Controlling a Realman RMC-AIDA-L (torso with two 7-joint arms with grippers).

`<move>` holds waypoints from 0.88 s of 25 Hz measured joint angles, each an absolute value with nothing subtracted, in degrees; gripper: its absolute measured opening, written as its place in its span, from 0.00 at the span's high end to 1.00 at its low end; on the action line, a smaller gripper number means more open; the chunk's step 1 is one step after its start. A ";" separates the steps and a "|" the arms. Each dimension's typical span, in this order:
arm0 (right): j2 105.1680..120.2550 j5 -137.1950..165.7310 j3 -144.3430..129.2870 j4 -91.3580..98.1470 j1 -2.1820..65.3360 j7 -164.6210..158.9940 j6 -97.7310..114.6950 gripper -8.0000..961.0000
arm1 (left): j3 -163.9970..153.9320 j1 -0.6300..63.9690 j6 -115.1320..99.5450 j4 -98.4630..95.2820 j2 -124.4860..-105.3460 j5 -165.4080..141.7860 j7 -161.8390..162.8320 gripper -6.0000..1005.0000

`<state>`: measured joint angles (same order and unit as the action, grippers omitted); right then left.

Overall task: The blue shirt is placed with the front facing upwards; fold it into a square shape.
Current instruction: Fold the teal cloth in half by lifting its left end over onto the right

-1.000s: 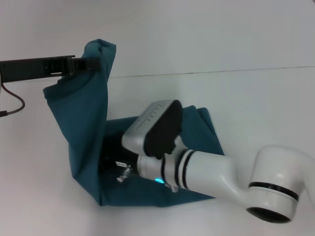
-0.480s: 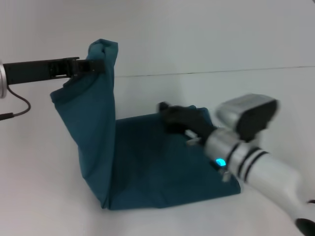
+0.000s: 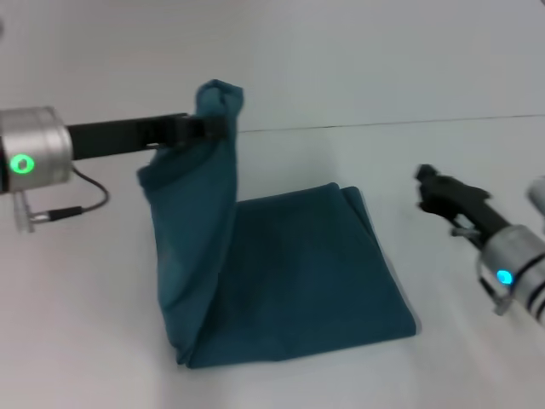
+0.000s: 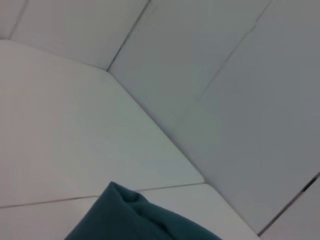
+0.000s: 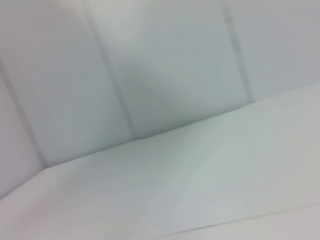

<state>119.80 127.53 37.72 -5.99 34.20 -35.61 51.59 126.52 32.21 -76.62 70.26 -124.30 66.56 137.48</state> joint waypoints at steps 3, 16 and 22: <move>119.69 127.45 39.06 -3.32 33.58 -36.90 52.13 0.95 | 122.96 32.25 -73.75 67.61 -124.36 69.53 135.79 0.82; 119.54 126.59 40.63 -0.24 32.65 -37.18 54.54 0.95 | 106.64 33.03 -59.64 59.21 -124.46 77.79 131.87 0.82; 119.50 126.56 40.82 -0.19 32.95 -37.09 54.67 0.95 | 99.32 34.09 -54.13 54.91 -124.57 83.50 128.41 0.81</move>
